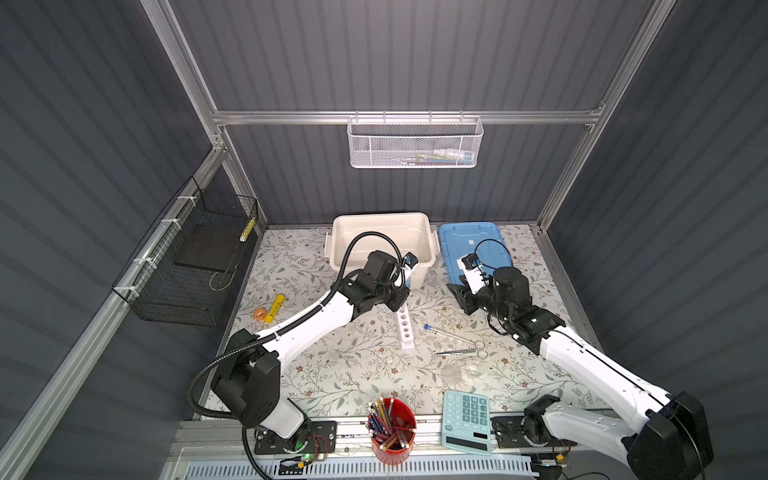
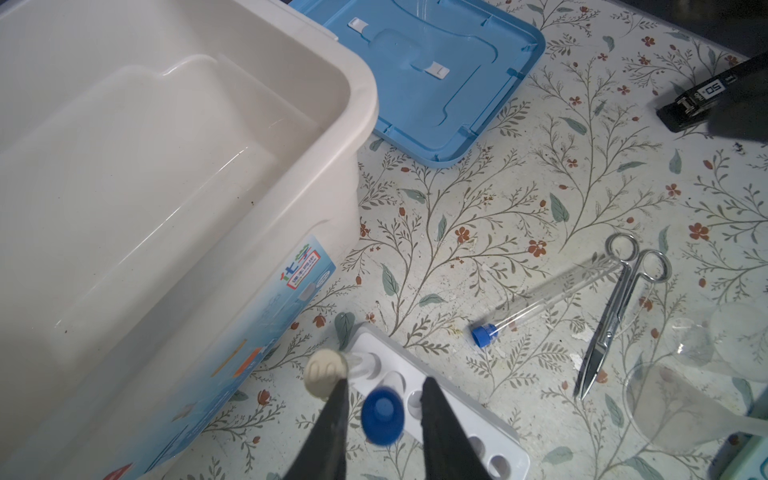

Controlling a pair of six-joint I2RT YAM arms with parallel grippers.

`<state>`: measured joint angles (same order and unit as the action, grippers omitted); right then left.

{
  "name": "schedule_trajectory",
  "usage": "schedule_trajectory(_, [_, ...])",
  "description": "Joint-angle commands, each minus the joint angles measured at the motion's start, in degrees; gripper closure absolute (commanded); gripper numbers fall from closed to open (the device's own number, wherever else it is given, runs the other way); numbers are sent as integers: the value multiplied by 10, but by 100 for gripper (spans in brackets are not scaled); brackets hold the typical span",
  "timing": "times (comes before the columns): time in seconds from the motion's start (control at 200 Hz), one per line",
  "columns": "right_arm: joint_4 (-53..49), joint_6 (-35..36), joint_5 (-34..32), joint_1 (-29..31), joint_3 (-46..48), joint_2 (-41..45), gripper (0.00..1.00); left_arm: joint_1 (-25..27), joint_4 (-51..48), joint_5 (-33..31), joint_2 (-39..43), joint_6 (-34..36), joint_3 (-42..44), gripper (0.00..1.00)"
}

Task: Organize the chemistry lab equipment
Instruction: 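Lower the blue-capped tube into a rack hole beside the cream-capped tube, then open and lift the left gripper while the right moves toward the remaining blue-capped tube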

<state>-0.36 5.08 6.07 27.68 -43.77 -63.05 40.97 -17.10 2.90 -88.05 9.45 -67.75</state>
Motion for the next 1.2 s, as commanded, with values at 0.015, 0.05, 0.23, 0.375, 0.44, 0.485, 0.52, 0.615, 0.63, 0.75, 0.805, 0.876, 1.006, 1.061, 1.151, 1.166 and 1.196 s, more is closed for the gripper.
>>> schedule_trajectory(0.015, [8,-4,4,-3,5,6,54,5,-5,-5,8,7,3,69])
schedule_trajectory(0.05, [8,-4,4,-3,4,6,54,5,-7,-6,10,7,0,68])
schedule_trajectory(0.23, [-24,3,5,-3,-8,7,54,5,-11,-8,30,9,-8,55])
schedule_trajectory(0.375, [-69,20,2,-3,-21,14,53,6,-11,-10,46,10,-9,41])
schedule_trajectory(0.44, [-98,30,3,-3,-30,14,53,6,-5,-10,53,10,-7,39])
schedule_trajectory(0.485, [-118,36,-1,-3,-38,13,53,6,-4,-9,58,10,-6,38])
schedule_trajectory(0.52, [-134,40,-3,-4,-43,12,53,6,-3,-9,61,10,-5,38])
schedule_trajectory(0.615, [-173,57,1,-4,-54,8,53,6,5,-9,78,10,-2,37])
schedule_trajectory(0.63, [-178,59,0,-4,-55,8,53,6,6,-11,81,10,-2,37])
schedule_trajectory(0.75, [-206,74,-4,-4,-57,6,52,4,23,-28,108,10,8,31])
schedule_trajectory(0.805, [-213,81,-5,-4,-55,4,52,0,29,-29,117,8,13,27])
schedule_trajectory(0.876, [-231,84,-13,-4,-59,-1,52,-13,40,-20,126,-3,23,24])
schedule_trajectory(1.006, [-275,99,-29,-4,-74,-26,52,-93,90,84,148,-69,60,21])
schedule_trajectory(1.061, [-298,107,-29,-3,-81,-34,52,-124,114,118,159,-93,74,21])
schedule_trajectory(1.151, [-327,114,-30,-3,-90,-46,52,-145,114,136,167,-106,73,19])
schedule_trajectory(1.166, [-330,114,-31,-3,-91,-48,52,-150,111,140,168,-108,71,19])
schedule_trajectory(1.196, [-334,116,-33,-3,-91,-50,52,-158,106,150,169,-111,67,18])
